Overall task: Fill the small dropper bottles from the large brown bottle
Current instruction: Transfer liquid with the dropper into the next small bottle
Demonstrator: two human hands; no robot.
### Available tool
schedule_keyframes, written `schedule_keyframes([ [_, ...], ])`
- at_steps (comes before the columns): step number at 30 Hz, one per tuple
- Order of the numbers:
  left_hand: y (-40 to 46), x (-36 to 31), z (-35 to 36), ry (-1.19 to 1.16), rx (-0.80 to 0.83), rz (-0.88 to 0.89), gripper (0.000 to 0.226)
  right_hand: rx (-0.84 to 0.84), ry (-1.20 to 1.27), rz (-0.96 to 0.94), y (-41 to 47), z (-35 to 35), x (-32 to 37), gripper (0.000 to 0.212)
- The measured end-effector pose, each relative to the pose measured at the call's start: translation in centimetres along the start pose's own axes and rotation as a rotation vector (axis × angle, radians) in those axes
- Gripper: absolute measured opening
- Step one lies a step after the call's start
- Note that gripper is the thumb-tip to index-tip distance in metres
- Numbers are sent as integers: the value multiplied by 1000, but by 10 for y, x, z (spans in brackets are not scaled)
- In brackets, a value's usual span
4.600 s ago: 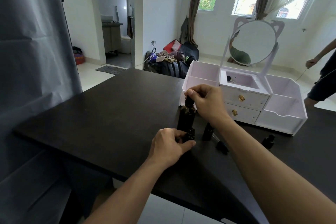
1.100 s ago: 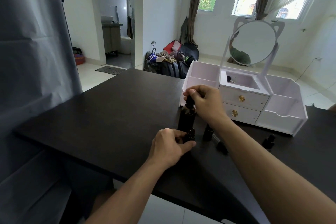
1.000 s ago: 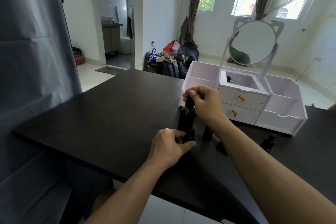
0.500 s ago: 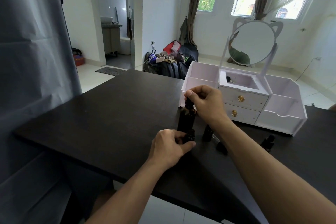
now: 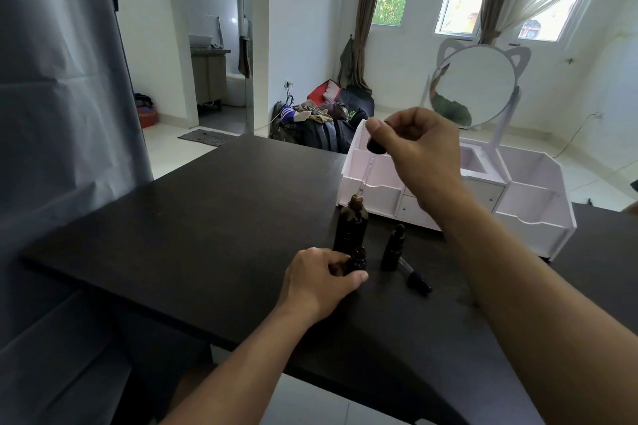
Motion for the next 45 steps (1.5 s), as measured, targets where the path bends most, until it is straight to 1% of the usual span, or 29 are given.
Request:
schedule_keyframes([
  [6, -1, 1, 1, -29, -7, 12, 29, 19, 0, -30, -3, -5, 16, 21],
  [10, -2, 1, 0, -30, 2, 17, 29, 96, 13, 21, -14, 0, 7, 25],
  [12, -2, 1, 0, -27, 11, 11, 30, 115, -23, 23, -21, 2, 3, 29],
  [17, -1, 0, 1, -19, 23, -21, 28, 140, -114, 54, -34, 5, -13, 27],
  [20, -2, 1, 1, -8, 24, -41, 32, 147, -150, 43, -39, 6, -17, 24],
  [23, -2, 1, 0, 2, 24, -54, 35, 159, -148, 39, -42, 9, -18, 20],
  [25, -2, 1, 0, 4, 23, -57, 36, 165, -147, 32, -44, 11, -17, 22],
  [45, -1, 0, 0, 13, 22, -35, 34, 216, -125, 49, -44, 15, -18, 20],
])
Point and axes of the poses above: each hand's wrist, its own y-axis towards the middle knuckle, its own z-axis out of the palm, x = y × z, the point moved 9 cm from there along y, towards the middle knuckle, and after that the axes turned 2 degrees about z, right-handed, at the moved point
